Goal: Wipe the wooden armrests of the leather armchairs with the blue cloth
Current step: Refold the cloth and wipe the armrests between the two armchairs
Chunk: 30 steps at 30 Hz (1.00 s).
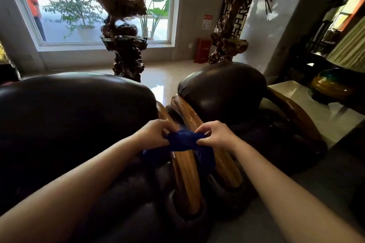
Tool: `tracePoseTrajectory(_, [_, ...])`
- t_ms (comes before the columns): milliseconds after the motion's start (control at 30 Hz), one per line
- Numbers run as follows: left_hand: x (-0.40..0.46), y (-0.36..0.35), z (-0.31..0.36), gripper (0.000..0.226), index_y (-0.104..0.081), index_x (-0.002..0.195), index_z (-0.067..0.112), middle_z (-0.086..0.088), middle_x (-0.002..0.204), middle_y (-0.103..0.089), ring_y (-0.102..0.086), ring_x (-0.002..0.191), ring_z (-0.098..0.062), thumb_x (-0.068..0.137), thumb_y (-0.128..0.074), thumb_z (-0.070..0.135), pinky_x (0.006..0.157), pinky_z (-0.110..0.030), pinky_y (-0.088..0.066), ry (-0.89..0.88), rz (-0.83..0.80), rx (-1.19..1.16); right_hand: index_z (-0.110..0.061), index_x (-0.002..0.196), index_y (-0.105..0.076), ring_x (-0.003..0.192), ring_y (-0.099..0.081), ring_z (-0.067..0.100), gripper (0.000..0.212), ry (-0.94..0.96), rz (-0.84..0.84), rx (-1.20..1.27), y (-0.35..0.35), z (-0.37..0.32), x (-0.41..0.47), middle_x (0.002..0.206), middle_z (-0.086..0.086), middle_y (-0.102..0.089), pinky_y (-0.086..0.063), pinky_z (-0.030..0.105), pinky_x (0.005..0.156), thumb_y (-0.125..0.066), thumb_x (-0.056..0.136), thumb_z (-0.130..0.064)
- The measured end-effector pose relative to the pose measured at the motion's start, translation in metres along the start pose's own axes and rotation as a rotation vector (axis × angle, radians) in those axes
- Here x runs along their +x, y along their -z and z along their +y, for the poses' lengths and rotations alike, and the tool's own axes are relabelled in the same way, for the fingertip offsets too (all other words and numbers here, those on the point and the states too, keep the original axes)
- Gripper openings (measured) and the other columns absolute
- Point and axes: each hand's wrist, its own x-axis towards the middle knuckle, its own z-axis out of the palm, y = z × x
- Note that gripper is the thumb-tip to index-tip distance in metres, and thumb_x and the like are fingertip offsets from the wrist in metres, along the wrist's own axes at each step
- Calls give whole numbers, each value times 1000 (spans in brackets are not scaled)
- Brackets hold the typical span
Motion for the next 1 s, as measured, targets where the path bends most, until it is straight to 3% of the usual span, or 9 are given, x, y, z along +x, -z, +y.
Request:
tracePoseTrajectory(267, [79,-131,-72,39,-65,102,14,-6,102,-64,-57,86,-13,66,-59,-1,70,-14,-42,221,-11,-18,-30,94,-65,81,-60,3,26,-70,-189,-1,-50,153,100,92,-7,-64,-46,14,64,-72,73,-16])
tracePoseTrajectory(400, [113,-185,-106,38,-64,102,14,-2,96,-65,-61,85,-14,67,-59,-1,73,-23,-51,377,-2,-71,-30,96,-65,88,-59,4,26,-63,-294,-11,-79,216,147,98,-8,-62,-47,18,71,-71,74,-17])
tracePoseTrajectory(567, [141,-231,-141,36,-63,99,20,11,87,-55,-56,79,-5,69,-61,0,58,-7,-44,456,52,-85,-32,96,-62,82,-55,-2,26,30,-363,-35,-103,264,191,88,-18,-55,-39,12,61,-70,76,-18])
tracePoseTrajectory(767, [160,-281,-188,37,-61,99,25,9,97,-55,-56,84,-6,70,-62,2,62,-12,-44,523,110,-116,-32,100,-61,82,-49,-3,30,102,-310,-65,-150,315,227,93,-19,-48,-35,9,62,-71,75,-18])
tracePoseTrajectory(867, [154,-304,-202,34,-60,101,28,10,103,-54,-54,96,-6,74,-65,8,77,-14,-42,547,166,-131,-33,101,-59,84,-49,-2,27,122,-233,-83,-181,339,216,101,-16,-53,-39,12,68,-68,77,-24])
tracePoseTrajectory(1000, [136,-345,-210,19,-62,101,23,9,102,-60,-55,98,-7,84,-59,16,88,-28,-48,522,534,-78,-31,107,-58,89,-55,0,21,137,-60,-221,-218,368,185,104,-13,-62,-47,19,75,-52,87,-37])
